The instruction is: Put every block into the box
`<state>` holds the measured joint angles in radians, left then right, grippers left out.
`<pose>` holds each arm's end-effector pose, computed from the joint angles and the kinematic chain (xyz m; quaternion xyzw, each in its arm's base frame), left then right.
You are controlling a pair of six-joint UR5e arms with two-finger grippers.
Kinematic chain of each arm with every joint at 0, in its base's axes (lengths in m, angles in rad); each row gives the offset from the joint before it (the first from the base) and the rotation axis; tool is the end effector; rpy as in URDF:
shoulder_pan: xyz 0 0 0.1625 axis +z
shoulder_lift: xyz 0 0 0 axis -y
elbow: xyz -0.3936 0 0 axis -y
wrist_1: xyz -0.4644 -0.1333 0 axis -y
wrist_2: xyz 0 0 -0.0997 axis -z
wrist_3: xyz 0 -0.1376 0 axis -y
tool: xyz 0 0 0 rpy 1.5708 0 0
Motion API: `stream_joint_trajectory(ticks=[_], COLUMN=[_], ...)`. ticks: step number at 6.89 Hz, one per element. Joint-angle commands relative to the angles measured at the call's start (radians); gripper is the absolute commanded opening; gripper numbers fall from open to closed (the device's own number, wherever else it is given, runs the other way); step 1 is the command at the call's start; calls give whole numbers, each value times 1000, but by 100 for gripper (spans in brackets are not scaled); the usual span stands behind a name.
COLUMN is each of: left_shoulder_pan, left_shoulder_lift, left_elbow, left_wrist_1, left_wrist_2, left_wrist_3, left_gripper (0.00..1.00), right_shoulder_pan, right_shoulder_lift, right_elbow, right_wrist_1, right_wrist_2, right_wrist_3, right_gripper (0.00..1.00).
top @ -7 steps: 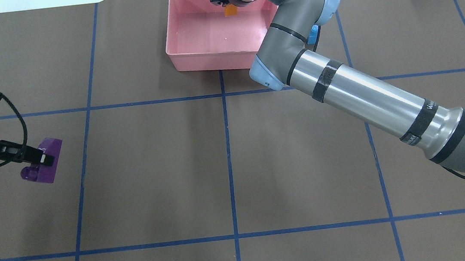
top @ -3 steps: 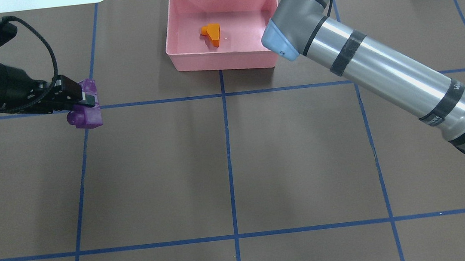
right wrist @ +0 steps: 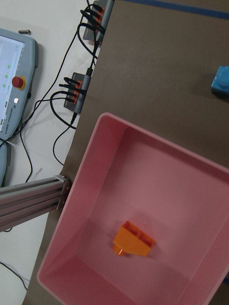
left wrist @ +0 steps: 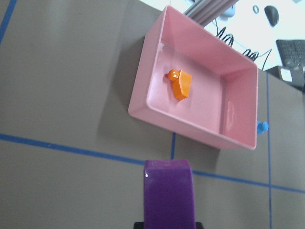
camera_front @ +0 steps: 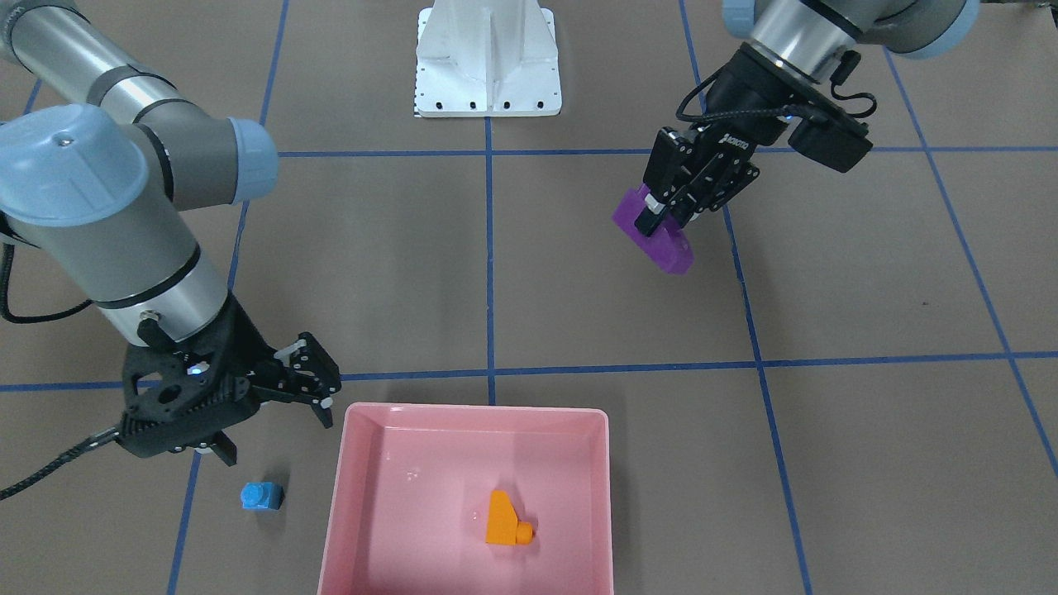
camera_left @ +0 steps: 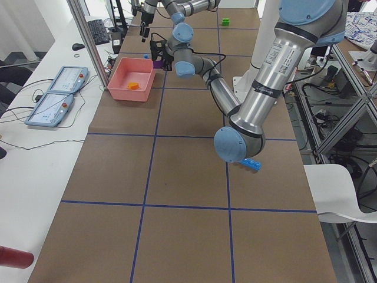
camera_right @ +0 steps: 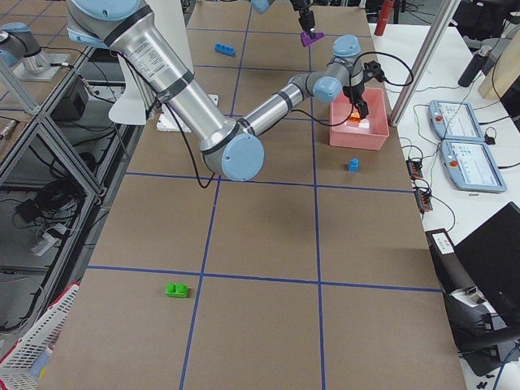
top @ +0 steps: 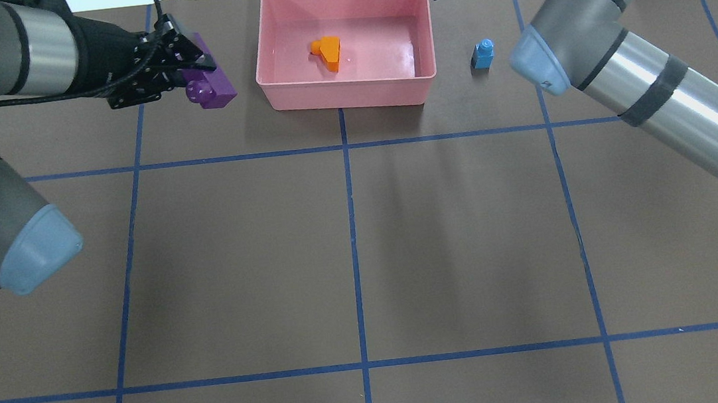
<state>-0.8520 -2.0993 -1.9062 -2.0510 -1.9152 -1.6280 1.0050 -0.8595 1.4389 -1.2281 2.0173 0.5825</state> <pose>0.3618 -0.5454 0.0812 0.1138 0.6175 -0.2427 0.7395 -0.3690 -0.7189 0.2019 0.2566 -0.4021 -0.0912 0.8742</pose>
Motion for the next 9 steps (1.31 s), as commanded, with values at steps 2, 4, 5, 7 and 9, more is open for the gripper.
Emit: stream_joint_trajectory(ticks=[2,4,5,7,9], left_shoulder_pan=[83,132,136,137,137], left_shoulder_lift=[-245,-417,-480,-495,-530], left_elbow=[291,570,676,757,842], left_wrist_1=[5,31,46,45,48], left_wrist_2=[285,440,458,472,472], left_wrist_3=[-323,-435,-435,-446,-444], left_gripper=[0,0,0,0,0], right_shoulder_pan=[37,29,21,-28,-75], right_shoulder_lift=[-211,-204,-188,-116,-73], right_elbow=[9,-66,-153,-259,-326], right_wrist_1=[215,278,388,447,449], right_wrist_2=[31,20,12,-58,-135], right_wrist_3=[-153,-142,-103,-49,-30], right_gripper=[99,99,99,99,99])
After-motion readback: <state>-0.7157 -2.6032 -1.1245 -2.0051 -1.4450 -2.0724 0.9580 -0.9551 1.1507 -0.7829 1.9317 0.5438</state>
